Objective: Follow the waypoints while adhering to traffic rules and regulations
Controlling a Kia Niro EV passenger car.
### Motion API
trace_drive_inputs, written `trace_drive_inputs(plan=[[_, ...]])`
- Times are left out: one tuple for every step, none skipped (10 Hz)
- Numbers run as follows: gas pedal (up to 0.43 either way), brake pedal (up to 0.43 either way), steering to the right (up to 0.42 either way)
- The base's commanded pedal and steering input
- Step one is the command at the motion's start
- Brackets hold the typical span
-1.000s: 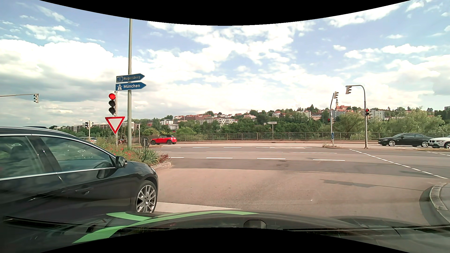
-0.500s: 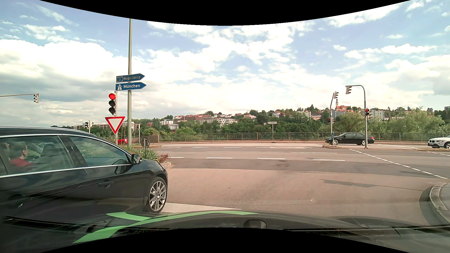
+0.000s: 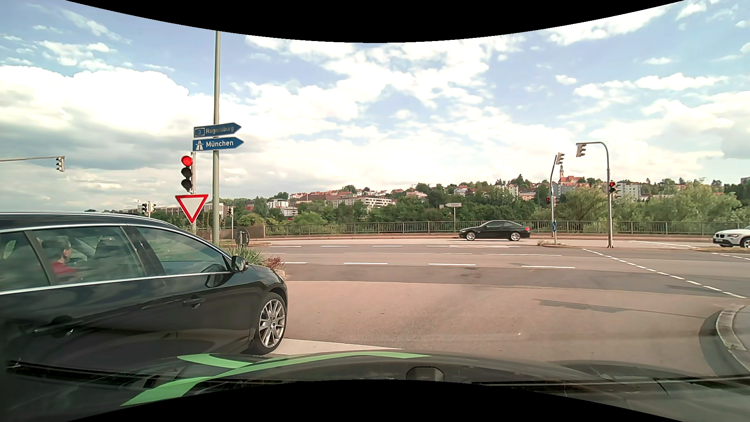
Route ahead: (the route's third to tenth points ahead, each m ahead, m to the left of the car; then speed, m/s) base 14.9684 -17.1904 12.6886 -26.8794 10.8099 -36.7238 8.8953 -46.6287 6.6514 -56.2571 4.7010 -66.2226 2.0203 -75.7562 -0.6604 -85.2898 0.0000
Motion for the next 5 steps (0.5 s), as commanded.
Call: trace_drive_inputs(plan=[[0.000,0.579,0.259],[0.000,0.579,0.259],[0.000,0.579,0.259],[0.000,0.579,0.259],[0.000,0.579,0.259]])
